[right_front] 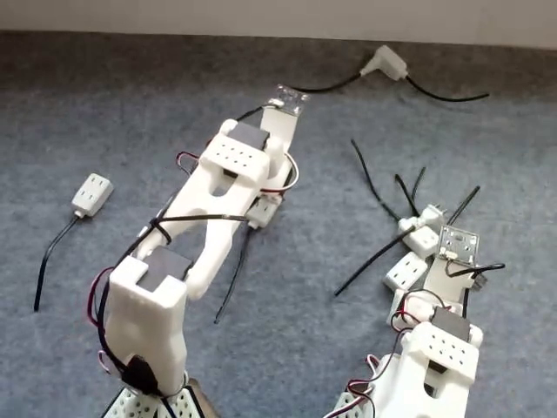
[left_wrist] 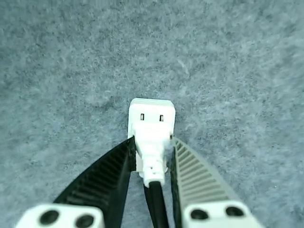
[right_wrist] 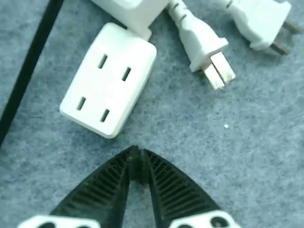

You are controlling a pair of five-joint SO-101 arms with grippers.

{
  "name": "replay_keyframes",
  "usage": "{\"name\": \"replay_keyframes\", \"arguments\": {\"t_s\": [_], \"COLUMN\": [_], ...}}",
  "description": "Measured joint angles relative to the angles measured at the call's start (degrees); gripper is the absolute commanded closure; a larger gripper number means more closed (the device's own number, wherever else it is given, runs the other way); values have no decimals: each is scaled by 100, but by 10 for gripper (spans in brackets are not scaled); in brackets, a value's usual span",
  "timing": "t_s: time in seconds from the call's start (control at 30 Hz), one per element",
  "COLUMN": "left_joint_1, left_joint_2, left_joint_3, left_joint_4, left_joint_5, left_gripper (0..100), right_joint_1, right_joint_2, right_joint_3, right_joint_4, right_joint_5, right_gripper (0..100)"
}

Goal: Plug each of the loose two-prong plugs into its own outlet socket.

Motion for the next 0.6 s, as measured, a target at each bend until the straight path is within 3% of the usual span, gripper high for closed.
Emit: {"name": "replay_keyframes", "arguments": {"t_s": [0.37,0.6], "left_joint_1": [0,-79], "left_joint_2": [1415,1741], "left_joint_3": [-2101,-2391], "left_joint_4": [1442,1635], "left_joint_5": [-308,-343], "left_gripper": [993,993], "right_joint_1": [0,0], "right_joint_2": [0,0], "right_joint_3": [0,0], "right_joint_4": [0,0], "right_joint_5": [0,0], "right_gripper": [992,992]}}
